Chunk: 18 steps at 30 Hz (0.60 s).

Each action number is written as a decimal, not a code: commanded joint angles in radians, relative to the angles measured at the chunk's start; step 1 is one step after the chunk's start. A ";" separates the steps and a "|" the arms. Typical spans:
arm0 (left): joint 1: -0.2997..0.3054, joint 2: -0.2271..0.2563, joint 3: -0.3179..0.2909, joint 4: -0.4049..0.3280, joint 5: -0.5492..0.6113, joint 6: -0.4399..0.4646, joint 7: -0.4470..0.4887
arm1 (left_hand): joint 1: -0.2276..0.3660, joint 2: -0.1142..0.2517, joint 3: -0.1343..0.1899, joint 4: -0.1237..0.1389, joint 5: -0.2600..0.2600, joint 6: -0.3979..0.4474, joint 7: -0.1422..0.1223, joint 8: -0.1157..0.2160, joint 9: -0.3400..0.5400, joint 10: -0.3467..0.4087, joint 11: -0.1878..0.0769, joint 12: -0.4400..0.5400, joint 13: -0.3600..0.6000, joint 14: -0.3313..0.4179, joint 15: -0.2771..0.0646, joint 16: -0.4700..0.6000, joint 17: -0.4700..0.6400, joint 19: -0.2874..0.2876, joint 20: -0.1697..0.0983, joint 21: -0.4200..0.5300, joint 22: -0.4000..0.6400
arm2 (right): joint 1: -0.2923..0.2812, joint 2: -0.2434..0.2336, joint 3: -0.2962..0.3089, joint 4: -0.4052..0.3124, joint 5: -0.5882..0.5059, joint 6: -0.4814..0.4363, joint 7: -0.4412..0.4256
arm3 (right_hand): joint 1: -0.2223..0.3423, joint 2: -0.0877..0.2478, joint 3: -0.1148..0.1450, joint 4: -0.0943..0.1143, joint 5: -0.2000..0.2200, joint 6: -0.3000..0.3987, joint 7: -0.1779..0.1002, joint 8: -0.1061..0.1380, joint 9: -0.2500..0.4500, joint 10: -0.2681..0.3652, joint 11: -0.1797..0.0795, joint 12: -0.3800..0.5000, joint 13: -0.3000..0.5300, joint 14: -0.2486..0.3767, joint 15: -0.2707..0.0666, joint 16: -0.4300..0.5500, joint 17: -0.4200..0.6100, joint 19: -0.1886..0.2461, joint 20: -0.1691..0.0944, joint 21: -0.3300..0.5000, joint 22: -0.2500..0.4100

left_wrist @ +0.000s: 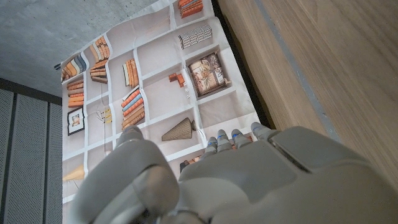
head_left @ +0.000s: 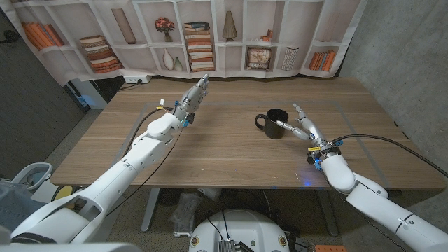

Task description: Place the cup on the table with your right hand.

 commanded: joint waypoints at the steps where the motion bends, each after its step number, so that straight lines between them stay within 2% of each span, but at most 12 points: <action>1: 0.003 0.001 0.001 -0.009 0.002 0.006 0.008 | 0.010 0.003 -0.006 0.001 0.001 0.001 -0.001 0.002 0.003 -0.005 -0.005 0.003 0.003 -0.023 -0.001 0.002 0.002 -0.039 -0.019 0.003 0.004 | 0.014 -0.005 -0.019 0.008 -0.019 -0.024 -0.006 | 0.018 0.001 -0.007 -0.002 0.010 -0.181 0.014 0.012 0.001 -0.121 0.006 0.007 0.006 -0.002 -0.009 0.009 0.002 0.012 0.005 -0.002 0.002; 16: 0.002 -0.003 0.001 -0.007 0.000 -0.001 0.003 | 0.011 0.005 -0.008 0.001 0.000 -0.001 -0.002 0.001 0.003 -0.005 -0.004 0.002 0.003 -0.024 -0.001 0.002 0.002 -0.041 -0.018 0.003 0.004 | 0.044 0.008 -0.052 0.028 -0.037 -0.036 -0.013 | 0.032 0.004 -0.010 -0.003 0.016 -0.172 0.024 0.017 0.001 -0.109 0.013 0.015 0.006 0.007 -0.011 0.012 0.002 0.020 0.004 -0.004 0.002; 18: 0.003 -0.003 0.001 -0.008 0.000 -0.001 0.005 | 0.011 0.005 -0.008 0.001 0.000 -0.001 -0.002 0.001 0.003 -0.005 -0.005 0.002 0.003 -0.025 0.000 0.002 0.002 -0.042 -0.017 0.003 0.004 | 0.046 0.010 -0.054 0.030 -0.036 -0.037 -0.015 | 0.038 0.006 -0.011 -0.004 0.018 -0.191 0.034 0.011 0.002 -0.109 0.016 0.016 0.006 0.009 -0.013 0.013 0.002 0.022 0.004 -0.005 0.002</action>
